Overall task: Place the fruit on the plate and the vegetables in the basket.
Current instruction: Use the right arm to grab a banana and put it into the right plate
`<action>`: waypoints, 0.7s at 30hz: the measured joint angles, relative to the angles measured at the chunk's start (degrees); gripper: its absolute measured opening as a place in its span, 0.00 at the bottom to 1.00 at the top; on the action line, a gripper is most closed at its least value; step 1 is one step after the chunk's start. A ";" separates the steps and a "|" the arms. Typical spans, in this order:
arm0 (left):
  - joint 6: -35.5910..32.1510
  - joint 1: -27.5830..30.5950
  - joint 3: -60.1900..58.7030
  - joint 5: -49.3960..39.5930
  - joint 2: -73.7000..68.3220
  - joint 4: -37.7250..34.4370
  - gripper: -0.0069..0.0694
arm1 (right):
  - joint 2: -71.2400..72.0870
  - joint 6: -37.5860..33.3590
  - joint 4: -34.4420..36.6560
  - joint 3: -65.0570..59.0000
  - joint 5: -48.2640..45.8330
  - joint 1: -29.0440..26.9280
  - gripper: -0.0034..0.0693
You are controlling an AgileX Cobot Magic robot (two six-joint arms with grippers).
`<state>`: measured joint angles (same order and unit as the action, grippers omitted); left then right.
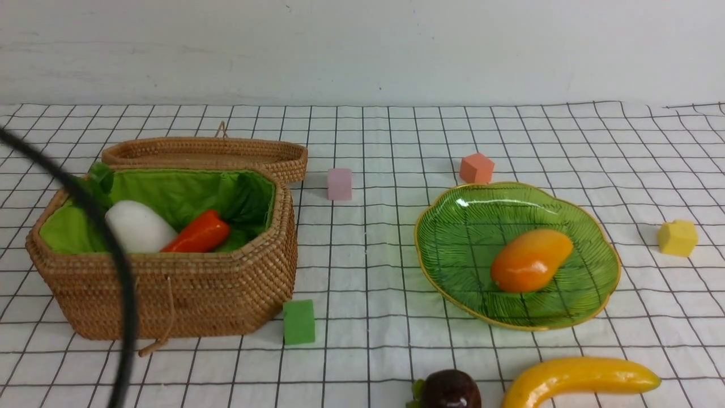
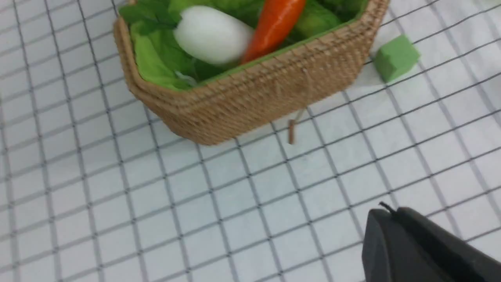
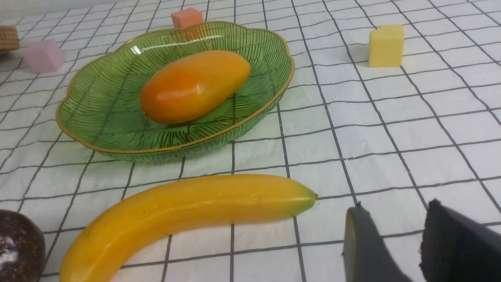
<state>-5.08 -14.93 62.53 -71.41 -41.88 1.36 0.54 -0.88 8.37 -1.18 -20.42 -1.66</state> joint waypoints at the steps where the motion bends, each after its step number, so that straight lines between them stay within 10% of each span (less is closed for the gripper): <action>1: 3.37 0.05 -3.32 0.07 4.56 -2.07 0.07 | 0.00 0.00 0.00 0.00 0.00 0.00 0.38; 12: 15.25 0.05 -27.28 17.43 31.55 -14.40 0.07 | 0.00 0.00 0.00 0.00 0.00 0.00 0.38; 21: 15.20 0.05 -29.32 17.03 35.06 -8.92 0.07 | 0.00 0.00 0.00 0.00 0.00 0.00 0.38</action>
<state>10.12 -14.88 33.21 -54.38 -6.83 -7.56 0.54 -0.88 8.37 -1.18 -20.42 -1.66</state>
